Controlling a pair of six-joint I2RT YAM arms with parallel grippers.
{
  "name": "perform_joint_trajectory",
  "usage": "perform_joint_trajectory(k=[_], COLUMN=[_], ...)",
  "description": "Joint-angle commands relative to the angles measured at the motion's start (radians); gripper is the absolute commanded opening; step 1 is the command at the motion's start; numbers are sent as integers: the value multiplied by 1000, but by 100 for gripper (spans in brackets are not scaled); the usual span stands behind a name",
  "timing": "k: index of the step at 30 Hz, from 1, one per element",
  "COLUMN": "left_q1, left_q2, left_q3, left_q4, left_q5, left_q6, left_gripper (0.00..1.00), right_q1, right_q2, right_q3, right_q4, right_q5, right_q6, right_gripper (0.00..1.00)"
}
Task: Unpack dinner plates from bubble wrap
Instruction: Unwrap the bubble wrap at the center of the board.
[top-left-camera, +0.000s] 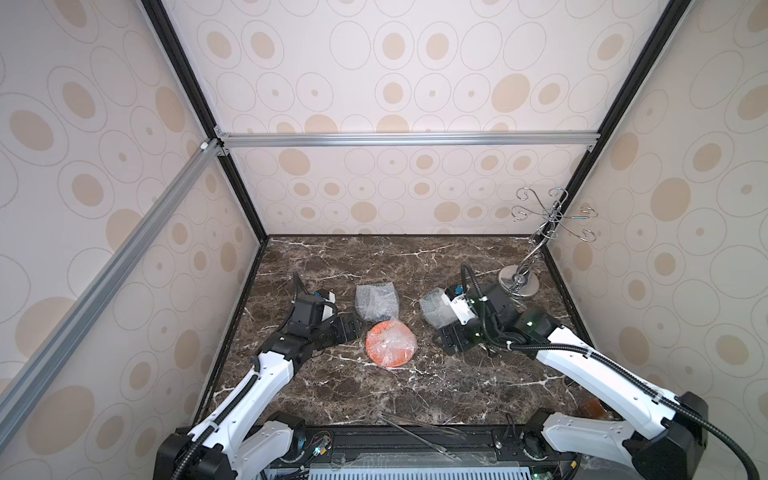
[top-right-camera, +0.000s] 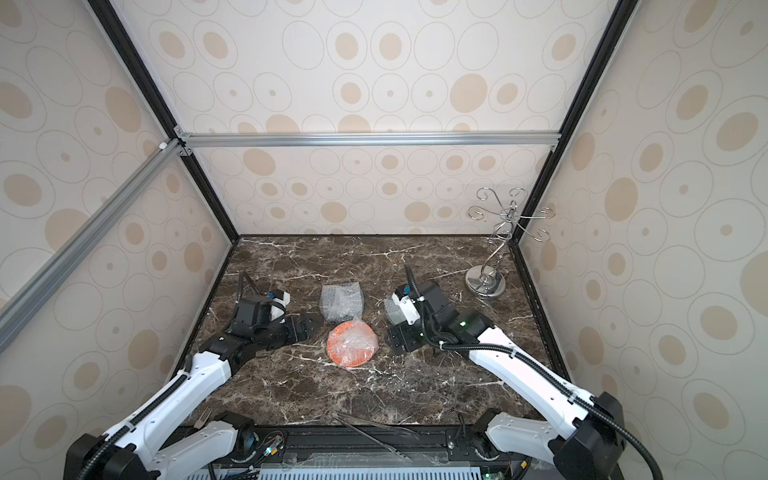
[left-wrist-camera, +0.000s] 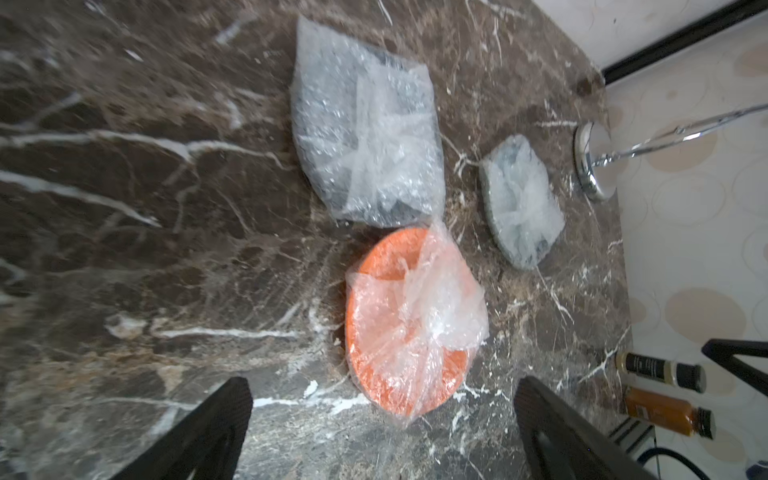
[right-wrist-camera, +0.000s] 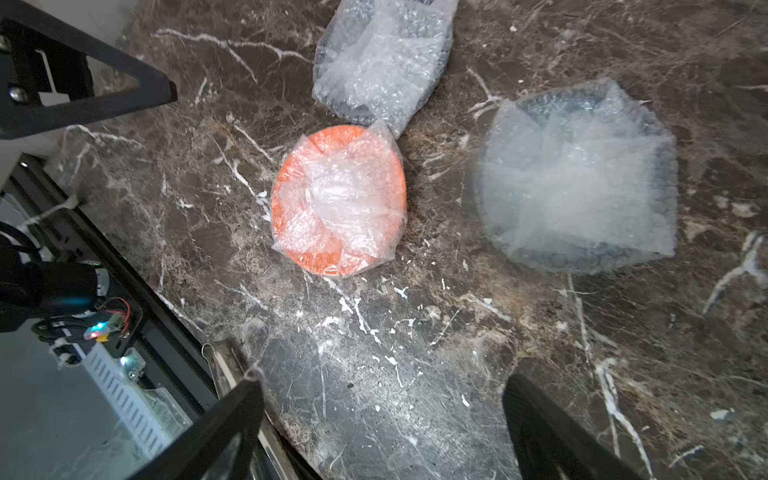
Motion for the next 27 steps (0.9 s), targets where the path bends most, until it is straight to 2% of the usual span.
perform_joint_trajectory(k=[1, 5, 11, 15, 20, 27], left_q1=[-45, -86, -102, -104, -104, -105], left_q2=[18, 26, -21, -36, -17, 60], left_q3=[4, -41, -110, -133, -173, -194], left_q4=[40, 94, 134, 107, 141, 216], left_q5=[-34, -49, -85, -113, -91, -46], left_q6=[-40, -87, -141, -143, -153, -141], left_gripper=[100, 100, 100, 100, 100, 90], right_q1=[69, 128, 143, 144, 154, 160], right_q2=[56, 154, 278, 329, 383, 439], right_q3=[44, 102, 169, 174, 184, 191], right_q4=[1, 10, 17, 67, 112, 157], right_q5=[133, 172, 168, 139, 109, 91], right_q6=[47, 51, 50, 49, 44, 49], right_gripper=[92, 89, 72, 69, 63, 60])
